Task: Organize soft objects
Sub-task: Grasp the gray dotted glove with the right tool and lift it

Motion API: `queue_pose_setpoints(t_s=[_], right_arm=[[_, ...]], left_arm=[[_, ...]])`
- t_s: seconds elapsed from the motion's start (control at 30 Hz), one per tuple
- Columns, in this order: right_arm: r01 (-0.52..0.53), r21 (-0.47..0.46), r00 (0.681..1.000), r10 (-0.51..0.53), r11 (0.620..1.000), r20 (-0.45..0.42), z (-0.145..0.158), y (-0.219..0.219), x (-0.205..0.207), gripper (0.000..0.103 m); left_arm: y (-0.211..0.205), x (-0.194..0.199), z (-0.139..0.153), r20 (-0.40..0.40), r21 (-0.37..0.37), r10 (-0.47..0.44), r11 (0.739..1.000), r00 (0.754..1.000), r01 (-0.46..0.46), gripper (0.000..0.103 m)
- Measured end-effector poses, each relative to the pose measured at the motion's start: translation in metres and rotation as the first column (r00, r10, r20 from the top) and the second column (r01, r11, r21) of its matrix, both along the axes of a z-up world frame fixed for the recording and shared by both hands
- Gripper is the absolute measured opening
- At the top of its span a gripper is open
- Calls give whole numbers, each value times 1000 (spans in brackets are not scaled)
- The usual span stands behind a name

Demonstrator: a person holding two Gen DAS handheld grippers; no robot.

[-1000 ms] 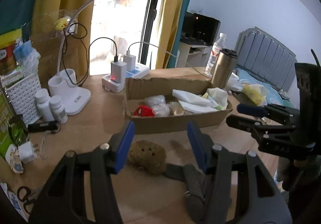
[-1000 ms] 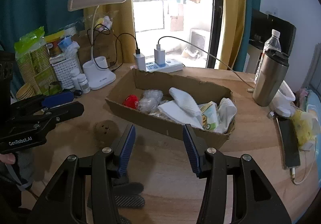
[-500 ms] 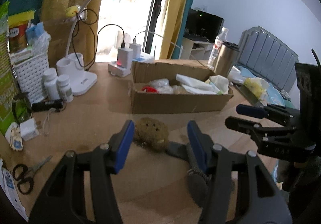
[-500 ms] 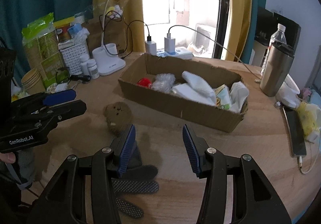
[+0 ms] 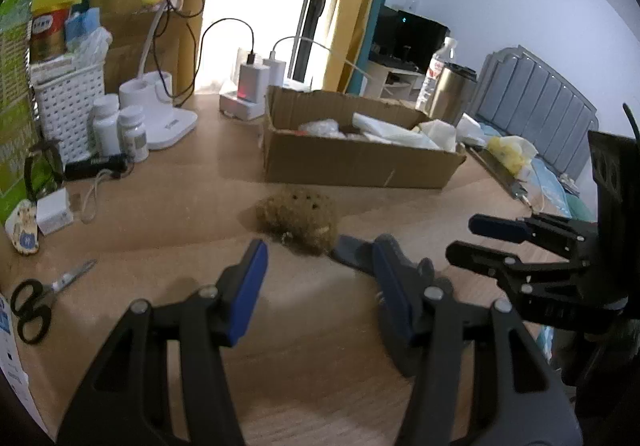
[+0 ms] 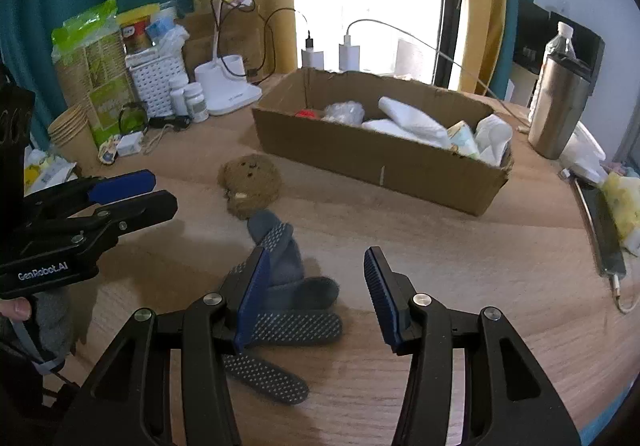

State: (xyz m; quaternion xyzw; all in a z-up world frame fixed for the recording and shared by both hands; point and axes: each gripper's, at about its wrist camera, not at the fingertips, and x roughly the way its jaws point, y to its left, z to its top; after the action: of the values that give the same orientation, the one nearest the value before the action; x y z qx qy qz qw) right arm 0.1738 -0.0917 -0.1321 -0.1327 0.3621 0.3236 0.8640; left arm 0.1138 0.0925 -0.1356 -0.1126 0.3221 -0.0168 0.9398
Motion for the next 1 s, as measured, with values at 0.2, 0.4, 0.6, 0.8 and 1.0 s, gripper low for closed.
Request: queue_pose_setpoints(t_s=[0.2,0.4,0.6,0.8,1.0], right_arm=[[-20,-3,1000,20,1000,-16,-9,6,-8,52],[-44,-5,998,44,999,-38,-17,14,-11,53],[-69,-9,995,68,998,-66,-27,24,-10,58],[-82,4,992,82,997,-94,-34,27,-6,58],[-96,13,990,97,995,-106,-39,32,-6,59]], left_arm=[[-1,-8,-8,-10,1,6,1000,1000,-6,57],[2,-14,-15,-25,14,19,1000,1000,-18,57],[5,-18,-21,-42,45,36,998,998,-34,70],[10,-19,-27,-53,19,36,999,998,-35,81],[11,-14,-31,-77,22,41,999,996,-39,81]])
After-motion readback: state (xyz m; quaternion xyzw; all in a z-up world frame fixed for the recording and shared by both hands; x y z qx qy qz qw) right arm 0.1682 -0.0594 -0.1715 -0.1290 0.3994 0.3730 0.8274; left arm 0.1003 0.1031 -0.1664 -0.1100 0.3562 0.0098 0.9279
